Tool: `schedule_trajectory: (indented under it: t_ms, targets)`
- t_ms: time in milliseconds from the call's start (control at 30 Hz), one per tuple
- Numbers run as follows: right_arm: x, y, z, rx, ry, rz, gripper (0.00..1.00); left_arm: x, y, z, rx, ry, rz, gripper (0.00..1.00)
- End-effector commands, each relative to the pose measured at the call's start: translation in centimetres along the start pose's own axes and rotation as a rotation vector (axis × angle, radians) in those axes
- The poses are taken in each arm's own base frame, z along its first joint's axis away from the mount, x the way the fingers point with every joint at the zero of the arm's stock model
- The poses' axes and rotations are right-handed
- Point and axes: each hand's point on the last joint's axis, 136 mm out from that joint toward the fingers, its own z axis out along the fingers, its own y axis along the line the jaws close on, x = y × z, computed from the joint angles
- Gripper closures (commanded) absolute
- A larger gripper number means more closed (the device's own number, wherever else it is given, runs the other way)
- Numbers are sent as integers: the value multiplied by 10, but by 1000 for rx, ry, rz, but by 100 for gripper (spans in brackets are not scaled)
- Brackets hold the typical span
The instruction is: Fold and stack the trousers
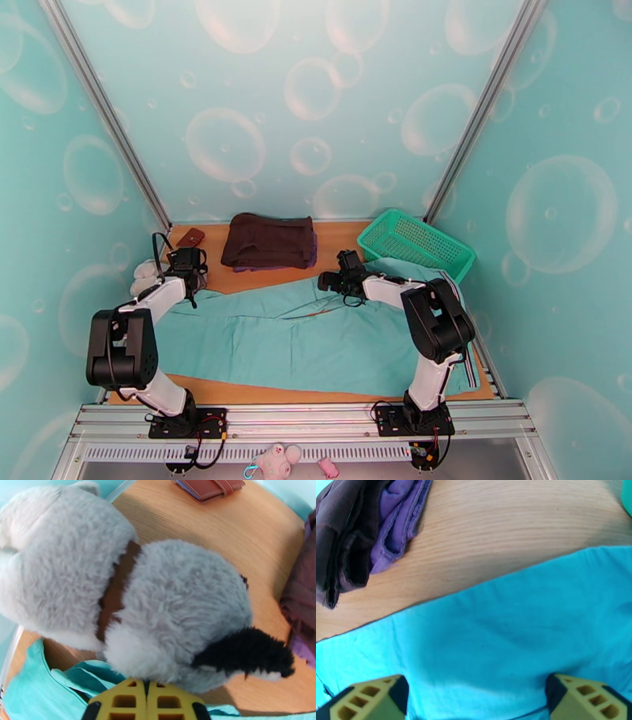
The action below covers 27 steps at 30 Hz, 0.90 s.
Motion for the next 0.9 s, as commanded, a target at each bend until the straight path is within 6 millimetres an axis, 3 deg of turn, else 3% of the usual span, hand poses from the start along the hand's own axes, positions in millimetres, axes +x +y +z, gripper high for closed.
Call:
schedule_trajectory:
  t_ms: [0, 233, 300, 533, 567, 633, 800, 867]
  targets:
    - [40, -22, 7, 55, 125, 17, 4, 0, 10, -17, 14, 1, -32, 100]
    - [42, -22, 3, 36, 119, 29, 4, -2, 13, -45, 66, 3, -56, 100]
    - [42, -22, 2, 36, 117, 29, 4, -3, 15, -50, 69, -10, -56, 92]
    - [41, -20, -6, 25, 104, 27, 3, 7, 12, -36, 68, 14, -51, 96]
    - [41, -21, -7, 28, 103, 25, 4, 8, 11, -34, 69, 21, -50, 90]
    - [41, -23, -9, 31, 101, 24, 4, 10, 10, -31, 68, 23, -48, 68]
    - [43, -25, -9, 34, 105, 28, 4, 13, 8, -30, 73, 33, -41, 55]
    - [42, -25, -9, 30, 102, 29, 4, 14, 9, -32, 71, 31, -38, 55]
